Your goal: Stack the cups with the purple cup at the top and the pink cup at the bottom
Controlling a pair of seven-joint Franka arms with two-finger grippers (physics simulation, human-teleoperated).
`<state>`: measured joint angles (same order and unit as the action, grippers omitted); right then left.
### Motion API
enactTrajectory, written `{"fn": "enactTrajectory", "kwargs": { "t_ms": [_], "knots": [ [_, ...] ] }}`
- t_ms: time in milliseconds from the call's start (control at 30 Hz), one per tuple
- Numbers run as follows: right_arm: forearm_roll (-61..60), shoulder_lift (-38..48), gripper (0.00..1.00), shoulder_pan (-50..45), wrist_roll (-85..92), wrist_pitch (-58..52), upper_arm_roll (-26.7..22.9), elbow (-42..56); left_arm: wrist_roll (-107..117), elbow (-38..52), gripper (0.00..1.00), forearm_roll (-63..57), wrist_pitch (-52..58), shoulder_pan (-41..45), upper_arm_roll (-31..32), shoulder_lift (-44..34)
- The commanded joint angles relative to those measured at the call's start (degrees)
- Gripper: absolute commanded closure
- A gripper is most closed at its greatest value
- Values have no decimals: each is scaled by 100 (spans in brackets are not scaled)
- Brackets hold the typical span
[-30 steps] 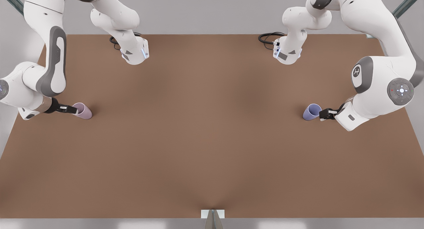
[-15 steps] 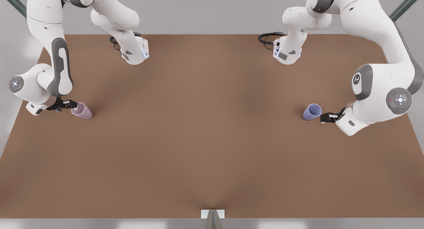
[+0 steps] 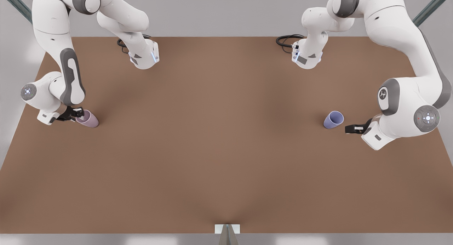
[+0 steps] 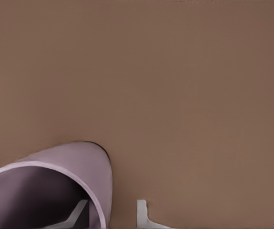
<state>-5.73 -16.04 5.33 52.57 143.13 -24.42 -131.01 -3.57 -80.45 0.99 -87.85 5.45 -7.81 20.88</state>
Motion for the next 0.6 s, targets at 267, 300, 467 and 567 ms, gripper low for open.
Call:
{"fn": "enactTrajectory", "kwargs": {
  "t_ms": [267,300,467,567],
  "knots": [
    [-43,216,79,-67,948,-224,34,67,-21,29,0,-2,23,0,-1,22],
    [-43,338,79,-94,939,-373,77,67,-21,38,0,-2,32,0,-10,13],
    [-34,1024,79,-349,-1168,-1849,1210,619,-21,3,0,6,-4,-9,-19,22],
    [-43,919,79,-357,-3733,-2561,2879,1314,-39,-612,0,15,-478,-9,-133,-145]
  ]
}}
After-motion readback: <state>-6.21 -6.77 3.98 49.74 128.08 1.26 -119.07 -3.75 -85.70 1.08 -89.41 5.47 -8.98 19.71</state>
